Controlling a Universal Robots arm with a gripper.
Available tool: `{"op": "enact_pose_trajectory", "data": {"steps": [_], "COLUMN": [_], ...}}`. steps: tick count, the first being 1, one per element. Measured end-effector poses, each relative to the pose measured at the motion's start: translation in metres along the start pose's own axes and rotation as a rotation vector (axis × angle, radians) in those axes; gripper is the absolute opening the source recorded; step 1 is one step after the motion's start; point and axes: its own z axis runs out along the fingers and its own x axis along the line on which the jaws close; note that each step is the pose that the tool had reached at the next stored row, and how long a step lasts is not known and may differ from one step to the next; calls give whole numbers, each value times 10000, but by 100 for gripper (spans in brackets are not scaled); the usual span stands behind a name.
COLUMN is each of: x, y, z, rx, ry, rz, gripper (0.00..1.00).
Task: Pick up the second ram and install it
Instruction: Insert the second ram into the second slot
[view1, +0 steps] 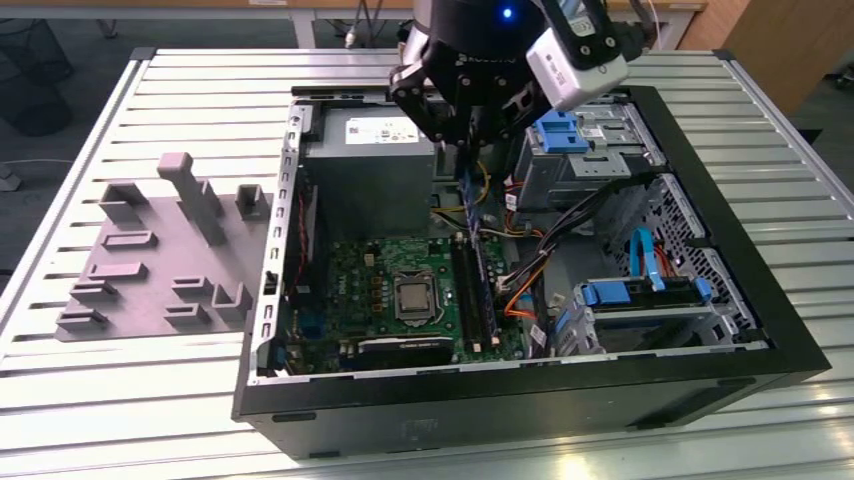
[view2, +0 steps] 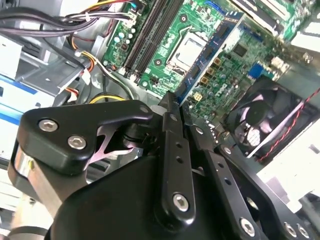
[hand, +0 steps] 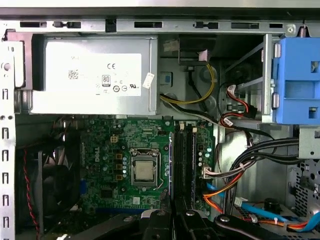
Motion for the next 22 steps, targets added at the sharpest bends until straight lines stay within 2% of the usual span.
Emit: {"op": "enact_pose_trajectory", "data": {"steps": [2, 11, 18, 19, 21, 22], "x": [0, -4, -3, -3, -4, -4], "y": [0, 4, 4, 4, 5, 5], "z": [16, 158, 169, 173, 180, 187], "rx": [5, 5, -2, -65, -327, -369], "ry": [-14, -20, -20, -23, -28, -30], "rz": [-272, -285, -284, -285, -291, -291], "gripper": [14, 14, 14, 14, 14, 14]}}
